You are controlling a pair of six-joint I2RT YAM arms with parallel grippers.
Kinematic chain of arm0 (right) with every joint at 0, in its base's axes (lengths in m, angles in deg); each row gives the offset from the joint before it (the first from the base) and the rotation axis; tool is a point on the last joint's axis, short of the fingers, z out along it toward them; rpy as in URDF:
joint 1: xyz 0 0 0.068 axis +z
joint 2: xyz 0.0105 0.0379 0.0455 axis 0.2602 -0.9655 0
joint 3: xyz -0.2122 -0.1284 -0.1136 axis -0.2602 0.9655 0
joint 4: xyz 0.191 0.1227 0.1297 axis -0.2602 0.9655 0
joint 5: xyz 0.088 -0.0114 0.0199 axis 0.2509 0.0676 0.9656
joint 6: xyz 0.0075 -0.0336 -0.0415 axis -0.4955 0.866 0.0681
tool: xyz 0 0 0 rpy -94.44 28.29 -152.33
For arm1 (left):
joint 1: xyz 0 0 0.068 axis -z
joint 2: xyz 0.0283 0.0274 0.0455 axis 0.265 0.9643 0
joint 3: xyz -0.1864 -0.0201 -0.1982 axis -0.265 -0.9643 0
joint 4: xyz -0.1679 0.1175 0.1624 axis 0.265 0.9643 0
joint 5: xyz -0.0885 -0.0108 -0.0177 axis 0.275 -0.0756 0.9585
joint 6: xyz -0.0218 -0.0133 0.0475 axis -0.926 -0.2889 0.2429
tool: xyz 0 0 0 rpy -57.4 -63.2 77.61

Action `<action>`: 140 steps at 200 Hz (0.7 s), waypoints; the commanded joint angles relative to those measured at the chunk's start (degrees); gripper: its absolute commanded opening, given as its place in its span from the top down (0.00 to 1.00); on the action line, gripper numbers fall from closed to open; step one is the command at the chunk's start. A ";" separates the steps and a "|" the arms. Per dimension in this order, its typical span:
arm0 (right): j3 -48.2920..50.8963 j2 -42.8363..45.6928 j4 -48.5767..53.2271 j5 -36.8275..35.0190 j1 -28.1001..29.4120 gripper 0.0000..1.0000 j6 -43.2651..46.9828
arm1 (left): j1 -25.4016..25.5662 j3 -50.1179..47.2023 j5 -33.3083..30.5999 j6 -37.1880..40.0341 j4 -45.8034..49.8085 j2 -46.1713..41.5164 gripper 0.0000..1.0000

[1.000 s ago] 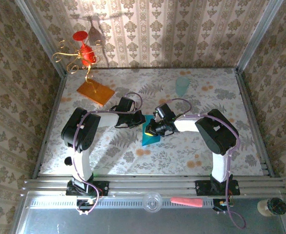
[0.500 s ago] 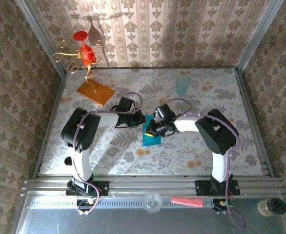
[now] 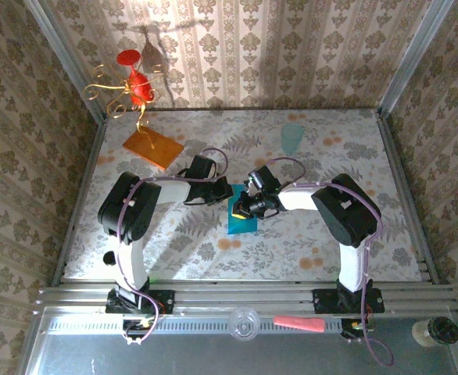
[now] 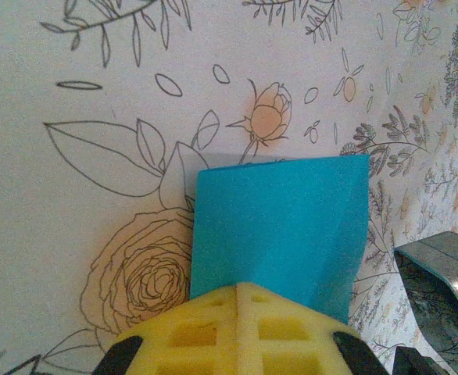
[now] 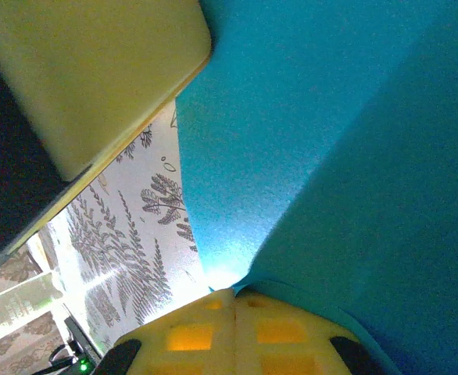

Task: Fold a paper plane with a square sheet of paper (pick it up from the middle)

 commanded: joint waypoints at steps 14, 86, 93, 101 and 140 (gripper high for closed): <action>-0.42 -2.59 5.75 -1.92 -0.23 0.95 1.42 | 0.01 1.00 -2.34 0.07 6.57 -2.55 0.93; -0.64 -2.51 7.82 -3.21 -0.32 0.70 1.30 | -2.79 -2.17 -9.13 -0.48 10.40 -15.01 0.86; -0.59 -2.51 7.90 -3.25 -0.32 0.68 1.22 | -2.81 -2.87 -9.45 -0.74 10.40 -15.86 0.86; -0.65 -2.50 8.03 -3.30 -0.32 0.67 1.20 | -2.81 -3.71 -9.70 -0.96 10.39 -16.70 0.85; -0.26 -2.26 8.27 -3.83 -0.47 0.65 1.21 | -2.23 -7.65 -9.06 -2.78 9.30 -19.55 0.86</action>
